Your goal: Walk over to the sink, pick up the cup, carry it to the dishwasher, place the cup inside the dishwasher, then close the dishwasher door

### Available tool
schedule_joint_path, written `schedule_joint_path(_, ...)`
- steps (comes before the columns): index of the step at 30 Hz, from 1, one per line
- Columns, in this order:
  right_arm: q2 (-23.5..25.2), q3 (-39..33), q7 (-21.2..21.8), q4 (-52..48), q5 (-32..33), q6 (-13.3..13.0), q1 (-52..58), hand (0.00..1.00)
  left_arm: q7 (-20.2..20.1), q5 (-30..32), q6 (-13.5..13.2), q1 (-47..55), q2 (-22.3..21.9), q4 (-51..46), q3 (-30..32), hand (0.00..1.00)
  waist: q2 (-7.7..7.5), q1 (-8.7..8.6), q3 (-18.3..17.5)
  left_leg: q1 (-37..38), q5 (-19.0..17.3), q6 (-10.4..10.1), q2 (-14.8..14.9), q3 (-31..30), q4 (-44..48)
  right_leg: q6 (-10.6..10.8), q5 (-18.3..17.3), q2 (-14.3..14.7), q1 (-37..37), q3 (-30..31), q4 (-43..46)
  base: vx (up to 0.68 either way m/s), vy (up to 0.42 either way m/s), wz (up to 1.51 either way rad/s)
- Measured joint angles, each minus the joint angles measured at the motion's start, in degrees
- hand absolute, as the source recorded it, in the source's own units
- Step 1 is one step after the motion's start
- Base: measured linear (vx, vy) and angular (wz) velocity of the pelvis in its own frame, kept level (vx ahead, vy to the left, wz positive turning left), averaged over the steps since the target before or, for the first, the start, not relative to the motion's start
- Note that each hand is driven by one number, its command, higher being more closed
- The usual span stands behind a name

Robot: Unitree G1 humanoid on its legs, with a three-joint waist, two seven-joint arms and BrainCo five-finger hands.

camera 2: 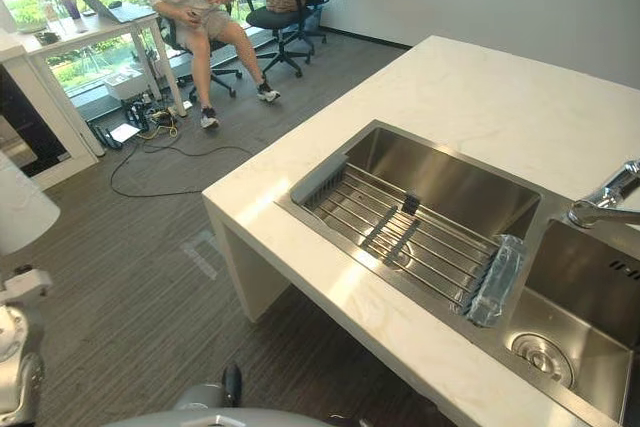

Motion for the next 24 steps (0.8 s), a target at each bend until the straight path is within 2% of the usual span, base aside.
schedule_joint_path(1, -0.02, 0.02, 0.07, 0.00, 0.00, 0.01, 0.10, 0.00, -0.24, -0.06, 0.10, 0.38, 0.01, -0.61, 0.40, 1.00, -0.06, 0.01, -0.15, -0.09, -1.27, 0.51, -0.01, 1.24, 0.00, 0.07, 0.19, -0.33, 0.31, -0.62, -0.29, 0.02, 0.044, 0.69)
schedule_joint_path(2, -0.12, 0.12, 0.30, 0.04, -0.09, 0.04, 0.16, 0.00, -1.09, -0.29, 0.08, 0.53, -0.03, -0.71, 0.54, 1.00, -0.12, 0.15, -0.21, -0.24, -5.78, 2.28, -0.05, 5.42, 0.27, 0.11, 1.08, -1.30, 1.33, -2.33, -1.78, 0.02, 0.097, 0.91)
schedule_joint_path(3, 0.62, -0.10, 0.61, 1.12, -0.38, -0.16, 0.70, 0.00, -2.22, -1.15, 0.03, 0.71, -0.37, -0.56, 0.73, 1.00, -2.85, 0.03, -0.95, -0.73, -9.09, 4.08, -0.59, 10.82, 0.74, 0.46, 2.06, -5.02, 1.67, -5.60, -3.92, 0.02, 0.171, 0.96)
schedule_joint_path(4, 0.68, -0.09, 0.97, 1.82, -0.71, -0.32, 0.35, 0.00, -2.66, -1.15, -0.16, 0.59, -0.62, -0.63, 0.82, 1.00, -3.14, -0.01, -1.13, -1.41, -7.84, 5.66, -0.62, 12.86, 2.58, 0.68, 2.49, -6.80, 1.40, -7.21, -3.78, 0.03, 0.210, 1.02)
schedule_joint_path(5, 0.62, -0.28, 1.19, 2.00, -1.18, -0.54, 0.28, 0.00, -3.54, -1.19, -0.39, 0.50, -0.68, -0.65, 0.93, 1.00, -3.09, -0.18, -1.46, -2.24, -6.46, 6.57, 0.73, 17.12, 7.40, 1.90, 3.97, -9.34, 1.48, -10.39, -3.90, 0.06, 0.171, 1.00)
schedule_joint_path(6, 0.48, -0.83, 1.14, 1.31, -1.69, -1.28, 1.15, 0.00, -4.32, -1.20, -0.91, 0.18, -0.86, -0.67, 1.01, 1.00, -2.47, -0.49, -1.92, -2.05, -6.36, 5.76, 3.61, 20.88, 11.05, 2.80, 5.06, -11.38, 2.23, -13.34, -4.48, 0.05, 0.119, 1.01)
schedule_joint_path(7, 0.35, -1.22, 0.96, 0.96, -2.12, -1.66, 1.77, 0.00, -4.66, -1.20, -1.37, -0.24, -1.09, -0.69, 1.00, 1.00, -2.38, -0.57, -2.03, -1.48, -6.57, 5.42, 5.18, 22.22, 12.55, 3.36, 5.55, -12.41, 2.91, -14.73, -4.73, 0.09, 0.180, 1.14)
schedule_joint_path(8, 0.28, -2.47, 1.07, -0.01, -2.14, -2.28, 3.25, 0.00, -5.00, -1.22, -2.28, -1.46, -1.51, -0.58, 0.93, 1.00, -2.36, -1.01, -2.06, -0.45, -6.30, 4.66, 9.06, 24.29, 15.32, 4.24, 6.53, -14.73, 4.37, -17.76, -4.69, 0.10, 0.211, 1.09)
schedule_joint_path(9, 0.29, -3.12, 1.37, -0.47, -2.13, -3.00, 4.24, 0.00, -5.18, -1.29, -2.85, -2.12, -1.56, -0.48, 0.92, 1.00, -2.17, -1.37, -2.23, 0.24, -3.15, 5.35, 11.73, 25.80, 16.23, 4.53, 6.94, -16.05, 5.13, -19.50, -3.45, 0.19, 0.289, 1.53)
schedule_joint_path(10, -0.35, -4.87, 1.53, -2.20, -2.13, -3.73, 6.00, 0.00, -5.51, -1.71, -3.50, -2.99, -1.40, 0.50, -0.10, 1.00, -1.13, -2.04, -2.97, 0.69, 8.57, 9.49, 12.37, 26.21, 16.02, 4.02, 6.74, -18.96, 5.59, -21.28, 0.82, 0.16, 0.248, 1.47)
schedule_joint_path(11, -0.42, -6.06, 1.69, -1.56, -2.19, -3.95, 5.98, 0.00, -5.72, -1.84, -3.54, -4.26, -1.37, 2.09, -0.90, 1.00, -0.98, -2.91, -2.76, 0.06, 8.65, 11.15, 10.16, 27.45, 15.61, 3.43, 5.04, -21.12, 4.81, -21.09, 3.61, 0.12, 0.278, 1.96)
schedule_joint_path(12, 0.06, -8.00, 2.82, 0.19, -2.20, -4.01, 4.68, 0.00, -5.90, -2.34, -3.48, -6.25, -1.88, 5.54, -1.34, 1.00, 0.26, -4.66, -3.07, -1.56, 11.59, 13.09, 8.85, 24.46, 10.39, 3.19, 0.38, -16.00, 2.09, -20.57, 4.24, -0.03, 0.191, 1.63)
schedule_joint_path(13, 0.58, -8.23, 3.08, 0.31, -2.40, -3.98, 3.85, 0.00, -5.89, -2.40, -3.34, -7.40, -1.95, 6.91, -0.98, 1.00, -0.01, -4.88, -3.15, -1.72, 15.21, 10.41, 7.29, 21.48, 5.73, 1.03, 0.87, -12.46, 0.41, -20.75, 1.49, -0.11, 0.106, 1.64)
schedule_joint_path(14, 3.58, -7.96, 4.16, 0.40, -4.34, -4.19, 3.35, 0.00, -5.79, -2.40, -3.22, -9.30, 0.54, 7.15, 0.09, 1.00, -4.93, -4.24, -2.07, -1.16, 13.08, 9.57, 4.04, 20.51, 6.52, -1.84, 6.66, -11.08, -2.11, -21.77, -5.49, -0.11, -0.012, 1.14)
schedule_joint_path(15, 3.19, -7.98, 4.44, 1.13, -6.20, -4.39, 3.61, 0.00, -5.49, -2.30, -3.07, -9.06, -0.18, 7.27, -0.63, 1.00, -3.77, -4.42, -1.97, -0.22, 7.02, 6.30, 6.04, 20.32, 11.41, -1.19, 8.12, -10.40, -0.10, -24.30, -6.41, -0.05, -0.020, 0.96)
schedule_joint_path(16, 2.43, -7.92, 4.65, 2.27, -7.41, -4.44, 3.68, 0.00, -5.54, -2.09, -2.80, -8.39, -0.47, 7.36, -0.84, 1.00, -3.86, -3.59, -1.89, 1.75, 1.92, 1.87, 6.36, 20.64, 13.64, -0.38, 8.63, -9.96, 0.64, -24.94, -7.88, -0.01, 0.056, 0.71)
schedule_joint_path(17, 0.81, -7.82, 4.83, 2.38, -9.26, -4.39, 3.60, 0.00, -5.27, -2.09, -2.18, -7.58, -0.72, 7.37, -1.95, 1.00, -2.07, -3.39, -2.26, 4.24, -2.62, -2.27, 5.62, 20.66, 11.81, 0.53, 9.72, -9.73, 1.44, -26.01, -8.74, 0.01, 0.220, 0.90)
schedule_joint_path(18, -0.44, -7.84, 4.76, 2.38, -11.14, -4.40, 3.55, 0.00, -5.03, -1.57, -0.96, -7.67, -1.12, 7.39, -3.49, 1.00, -0.36, -3.97, -2.45, 6.37, -4.02, -4.39, 2.79, 21.10, 4.94, 1.63, 11.34, -9.55, 3.21, -28.63, -9.32, 0.01, 0.254, 1.03)
schedule_joint_path(19, -0.36, -7.87, 4.67, 2.41, -11.18, -4.39, 3.51, 0.00, -5.02, -1.14, -0.62, -7.78, -1.14, 7.38, -4.17, 1.00, 0.22, -4.53, -2.64, 7.21, -4.08, -4.30, 1.91, 21.24, 2.61, 1.29, 11.98, -9.60, 4.03, -29.05, -10.22, 0.02, 0.287, 1.26)
schedule_joint_path(20, -0.08, -7.99, 4.57, 2.41, -11.12, -4.39, 3.45, 0.00, -5.20, -0.93, -0.53, -7.76, -1.16, 7.35, -5.10, 1.00, 0.17, -5.20, -2.61, 8.11, -3.94, -4.08, 0.26, 21.94, -0.39, 1.13, 12.81, -9.56, 5.16, -29.22, -11.37, -0.02, 0.274, 1.10)
schedule_joint_path(21, 0.62, -8.27, 3.79, 2.54, -11.02, -4.34, 3.18, 0.00, -5.25, -0.95, -0.44, -7.56, -1.21, 7.42, -6.21, 1.00, -0.86, -5.37, -2.12, 9.37, -3.45, -3.15, -1.70, 21.51, -4.25, 0.89, 12.15, -9.58, 5.87, -28.40, -12.44, -0.04, 0.275, 0.97)
schedule_joint_path(22, 1.21, -8.29, 3.29, 2.80, -10.99, -4.09, 2.88, 0.00, -5.10, -0.97, -0.25, -7.16, -1.30, 7.63, -6.81, 1.00, -0.83, -5.00, -1.75, 9.52, -2.82, -2.80, -2.66, 20.46, -5.39, 0.94, 11.68, -9.56, 5.89, -27.35, -12.88, -0.06, 0.200, 0.89)
schedule_joint_path(24, 2.42, -8.30, 2.40, 3.03, -10.49, -2.74, 2.42, 0.00, -5.12, -1.09, 0.28, -5.35, -1.77, 9.64, -10.06, 1.00, -2.42, -5.42, -1.53, 9.09, -1.90, -1.78, -4.46, 15.36, -7.05, -1.43, 9.19, -6.59, 5.73, -18.39, -14.30, -0.07, 0.080, 1.07)
